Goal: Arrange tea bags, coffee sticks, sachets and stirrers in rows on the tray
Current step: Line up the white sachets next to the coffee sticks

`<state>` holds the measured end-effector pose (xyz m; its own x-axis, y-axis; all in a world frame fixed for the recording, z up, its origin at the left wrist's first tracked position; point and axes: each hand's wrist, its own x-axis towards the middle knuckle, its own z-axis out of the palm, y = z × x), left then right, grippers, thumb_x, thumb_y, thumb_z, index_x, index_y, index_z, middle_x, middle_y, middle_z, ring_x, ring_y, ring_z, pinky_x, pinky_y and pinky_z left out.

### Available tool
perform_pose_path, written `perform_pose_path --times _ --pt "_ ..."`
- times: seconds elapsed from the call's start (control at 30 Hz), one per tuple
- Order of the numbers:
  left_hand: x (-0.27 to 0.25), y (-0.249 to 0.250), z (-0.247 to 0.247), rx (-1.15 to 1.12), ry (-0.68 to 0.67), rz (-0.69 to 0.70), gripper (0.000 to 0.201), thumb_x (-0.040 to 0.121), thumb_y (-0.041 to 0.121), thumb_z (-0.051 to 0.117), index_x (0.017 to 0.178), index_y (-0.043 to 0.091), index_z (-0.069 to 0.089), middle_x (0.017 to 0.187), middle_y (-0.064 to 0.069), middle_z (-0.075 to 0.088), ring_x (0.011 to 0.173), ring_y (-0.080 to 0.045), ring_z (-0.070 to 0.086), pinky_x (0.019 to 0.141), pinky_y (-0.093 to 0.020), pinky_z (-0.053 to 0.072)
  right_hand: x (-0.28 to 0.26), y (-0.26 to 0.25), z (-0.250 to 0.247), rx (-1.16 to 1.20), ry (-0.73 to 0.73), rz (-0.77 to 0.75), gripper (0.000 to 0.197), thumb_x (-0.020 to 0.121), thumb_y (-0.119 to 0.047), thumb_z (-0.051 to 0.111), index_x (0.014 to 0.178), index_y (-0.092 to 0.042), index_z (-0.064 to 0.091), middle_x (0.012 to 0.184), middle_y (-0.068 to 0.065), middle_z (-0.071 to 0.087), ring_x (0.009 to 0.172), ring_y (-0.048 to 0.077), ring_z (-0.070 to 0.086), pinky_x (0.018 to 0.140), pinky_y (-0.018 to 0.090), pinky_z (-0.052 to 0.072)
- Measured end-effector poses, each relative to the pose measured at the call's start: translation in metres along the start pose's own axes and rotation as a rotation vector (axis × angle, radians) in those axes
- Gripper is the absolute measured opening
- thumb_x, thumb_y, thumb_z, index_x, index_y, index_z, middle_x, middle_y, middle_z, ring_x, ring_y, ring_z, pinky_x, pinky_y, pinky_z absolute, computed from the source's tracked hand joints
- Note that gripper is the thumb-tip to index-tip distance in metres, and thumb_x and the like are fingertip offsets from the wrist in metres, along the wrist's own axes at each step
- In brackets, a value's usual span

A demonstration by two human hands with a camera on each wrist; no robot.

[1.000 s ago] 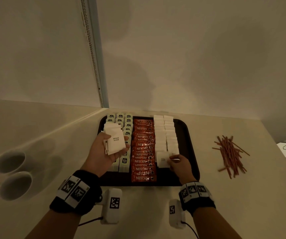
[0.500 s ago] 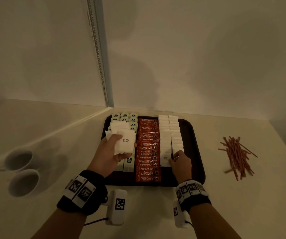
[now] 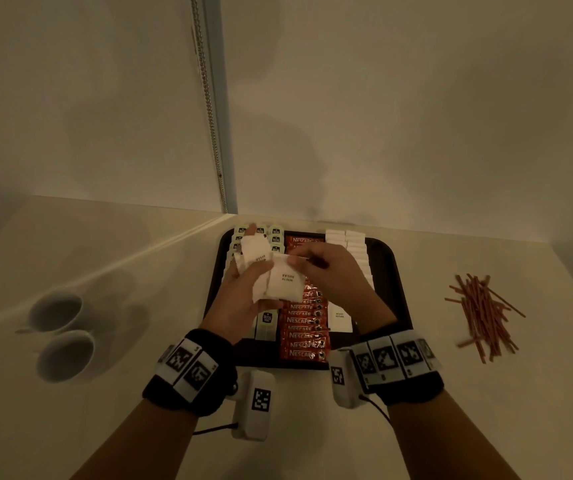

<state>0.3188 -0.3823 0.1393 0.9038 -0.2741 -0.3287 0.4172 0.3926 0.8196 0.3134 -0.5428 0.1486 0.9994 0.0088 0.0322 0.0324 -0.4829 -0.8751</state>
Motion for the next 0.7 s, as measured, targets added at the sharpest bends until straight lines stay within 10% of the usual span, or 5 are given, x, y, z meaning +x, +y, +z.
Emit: perform_pose_path --times 0.2,0.3,0.53,0.7 --pt "-0.004 0.004 -0.002 -0.140 -0.081 0.016 0.045 0.081 0.019 0.062 0.123 0.032 0.056 0.113 -0.004 0.065 0.083 -0.018 0.067 0.053 -0.025 0.054 -0.018 0.003 0.000 0.822 0.053 0.246 0.005 0.090 -0.007 0.056 0.088 -0.012 0.057 0.108 0.013 0.065 0.096 0.023 0.066 0.084 0.033 0.055" --pt "-0.005 0.003 0.004 0.000 -0.034 0.083 0.052 0.080 0.008 0.067 0.127 0.025 0.053 0.109 0.000 0.067 0.085 -0.013 0.070 0.054 -0.024 0.055 -0.025 0.003 0.012 0.961 0.037 0.252 0.009 0.087 -0.002 0.056 0.086 -0.009 0.051 0.097 0.008 0.068 0.089 0.020 0.066 0.072 0.027 0.055" --pt "-0.001 0.008 0.004 0.226 0.081 0.200 0.037 0.079 0.002 0.072 0.107 0.024 0.062 0.106 -0.004 0.064 0.079 -0.016 0.069 0.044 -0.023 0.047 -0.035 0.006 0.024 0.605 0.007 0.231 0.049 0.080 -0.002 0.068 0.119 -0.022 0.046 0.106 0.005 0.068 0.096 0.022 0.068 0.079 0.034 0.056" --pt "-0.002 0.010 0.001 0.308 0.056 0.202 0.044 0.075 -0.001 0.075 0.102 0.031 0.062 0.108 -0.009 0.063 0.085 -0.024 0.067 0.048 -0.025 0.050 -0.037 0.010 0.023 0.634 0.037 0.266 0.028 0.092 -0.011 0.055 0.119 -0.012 0.054 0.115 0.010 0.065 0.102 0.024 0.065 0.085 0.036 0.055"
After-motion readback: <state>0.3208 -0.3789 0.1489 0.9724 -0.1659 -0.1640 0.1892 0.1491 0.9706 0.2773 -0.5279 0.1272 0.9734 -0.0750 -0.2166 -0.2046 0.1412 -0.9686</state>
